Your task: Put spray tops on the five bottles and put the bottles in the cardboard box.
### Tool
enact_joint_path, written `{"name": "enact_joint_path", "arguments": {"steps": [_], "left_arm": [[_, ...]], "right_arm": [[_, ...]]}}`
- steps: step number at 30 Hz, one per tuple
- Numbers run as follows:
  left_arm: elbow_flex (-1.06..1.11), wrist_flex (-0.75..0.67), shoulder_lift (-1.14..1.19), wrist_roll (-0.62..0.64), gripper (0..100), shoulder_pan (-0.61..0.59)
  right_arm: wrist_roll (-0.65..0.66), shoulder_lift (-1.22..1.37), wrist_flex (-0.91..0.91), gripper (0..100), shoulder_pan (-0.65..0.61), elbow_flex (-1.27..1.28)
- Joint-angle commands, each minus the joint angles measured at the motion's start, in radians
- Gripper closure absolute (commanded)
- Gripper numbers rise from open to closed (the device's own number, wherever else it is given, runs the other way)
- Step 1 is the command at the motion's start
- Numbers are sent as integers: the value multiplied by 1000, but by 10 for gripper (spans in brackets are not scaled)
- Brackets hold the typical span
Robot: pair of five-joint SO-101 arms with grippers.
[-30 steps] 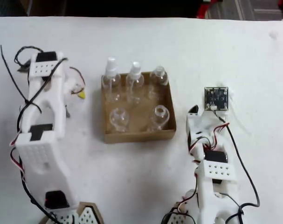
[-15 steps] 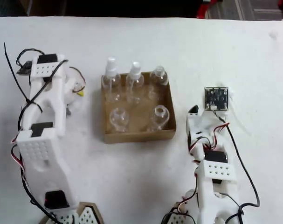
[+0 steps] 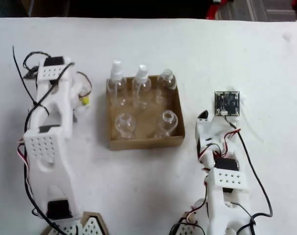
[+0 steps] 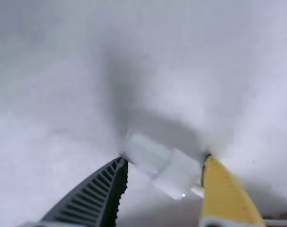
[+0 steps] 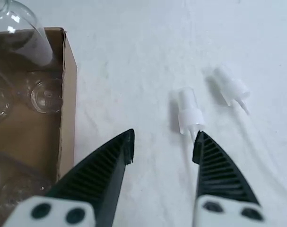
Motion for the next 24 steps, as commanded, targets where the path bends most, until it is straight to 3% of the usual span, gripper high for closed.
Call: {"name": "enact_joint_path", "arguments": {"steps": [1, 5, 9, 14, 20, 24], "left_arm": [[-107, 64, 48, 9, 975, -65], [-186, 95, 94, 9, 941, -79], [-250, 137, 108, 8, 976, -91], [-293, 140, 73, -57, 979, -208], [-310, 132, -4, -311, 980, -280], [-310, 132, -50, -640, 980, -286]], "right_arm": [[12, -8, -16, 815, -8, -14], [12, -8, -16, 815, -8, -14], [12, -8, -16, 815, -8, -14], [12, -8, -16, 815, -8, -12], [12, -4, -16, 815, -8, -12], [12, -1, -16, 815, -8, -12]]}}
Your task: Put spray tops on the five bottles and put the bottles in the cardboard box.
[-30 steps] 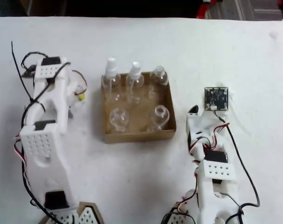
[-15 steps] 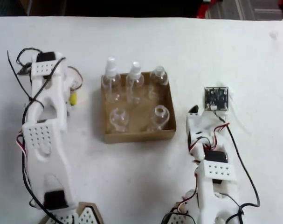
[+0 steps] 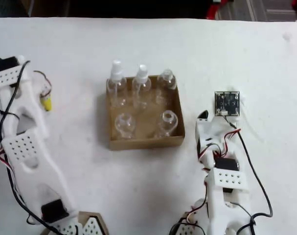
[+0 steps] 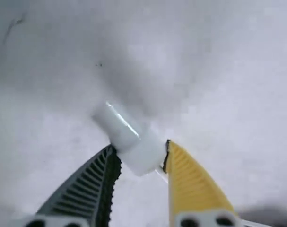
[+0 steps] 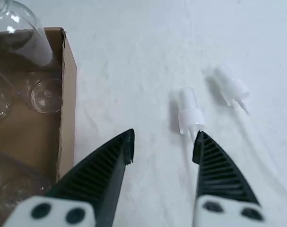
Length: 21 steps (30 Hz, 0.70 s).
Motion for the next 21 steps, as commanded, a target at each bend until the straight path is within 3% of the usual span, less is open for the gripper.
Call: {"name": "enact_joint_path", "arguments": {"steps": [1, 8, 12, 14, 19, 21], "left_arm": [[-46, 12, -120, -427, 980, -12], [-37, 14, -110, -1407, 980, -5], [-40, 12, -62, -1791, 980, 5], [-44, 12, -39, -1843, 980, 5], [-46, 12, -18, -1838, 976, 2], [-46, 12, -24, -1830, 932, -4]], "right_arm": [[12, -1, -16, 815, -8, -12], [12, 1, -16, 815, -28, -12], [12, 1, -15, 815, -31, -12], [12, 1, -15, 815, -31, -11], [12, 1, -15, 815, -33, -11], [12, 1, -15, 815, -35, -11]]}}
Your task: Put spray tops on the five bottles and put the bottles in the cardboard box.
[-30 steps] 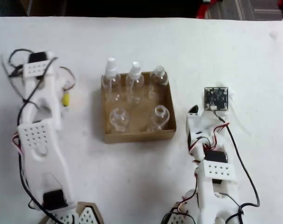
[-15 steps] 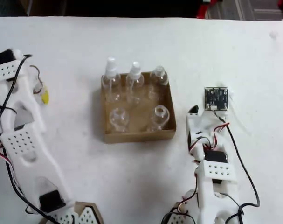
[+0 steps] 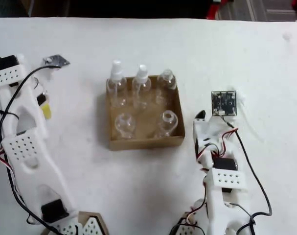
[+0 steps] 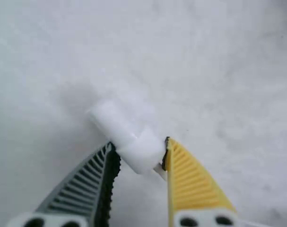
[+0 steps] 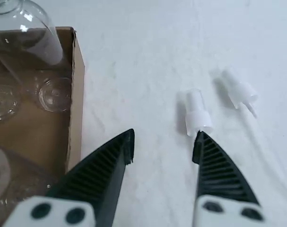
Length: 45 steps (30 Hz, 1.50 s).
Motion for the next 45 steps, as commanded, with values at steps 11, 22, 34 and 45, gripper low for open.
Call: {"name": "enact_joint_path", "arguments": {"steps": [11, 22, 34, 45], "left_arm": [[-123, 14, -47, 222, 778, -38], [-110, -66, -35, 664, 781, -13], [117, -242, -35, 1007, 782, 12], [133, -278, -38, 1106, 959, 21]], "right_arm": [[12, 1, -15, 815, -10, -11], [12, 1, -15, 815, -10, -9], [12, 1, -15, 815, -10, -9], [12, 1, -15, 815, -10, -9]]}}
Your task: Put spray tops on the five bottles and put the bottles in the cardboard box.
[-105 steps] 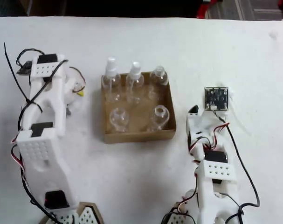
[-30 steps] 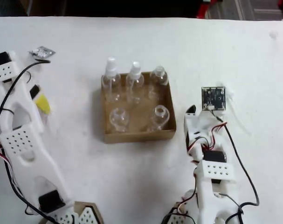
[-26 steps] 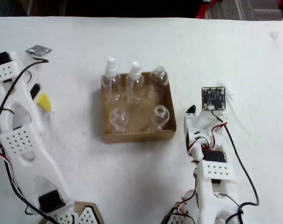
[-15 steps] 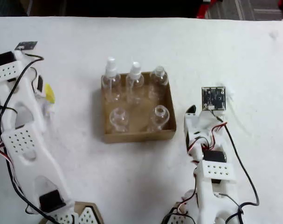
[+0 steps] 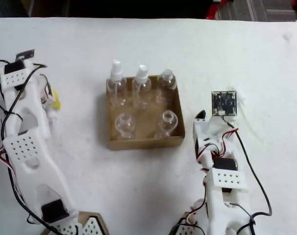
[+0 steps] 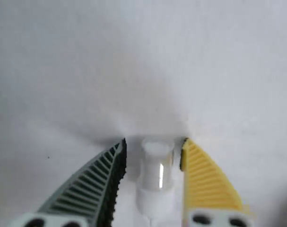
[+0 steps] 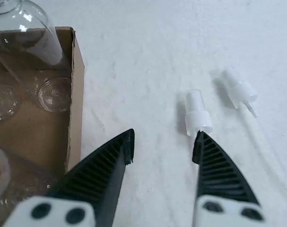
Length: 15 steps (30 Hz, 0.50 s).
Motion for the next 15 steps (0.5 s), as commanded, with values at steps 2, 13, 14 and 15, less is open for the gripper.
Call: {"name": "enact_joint_path", "arguments": {"steps": [2, 13, 14, 15], "left_arm": [[-12, -25, -36, 18, 976, 18], [-305, 293, -182, 18, 977, 104], [-341, 282, -223, 20, 977, 117], [-353, 276, -272, 20, 977, 124]], "right_arm": [[12, 1, -15, 815, -10, -9], [12, 1, -15, 815, -7, -9], [12, 1, -15, 815, -7, -9], [12, -2, -15, 815, -7, -9]]}}
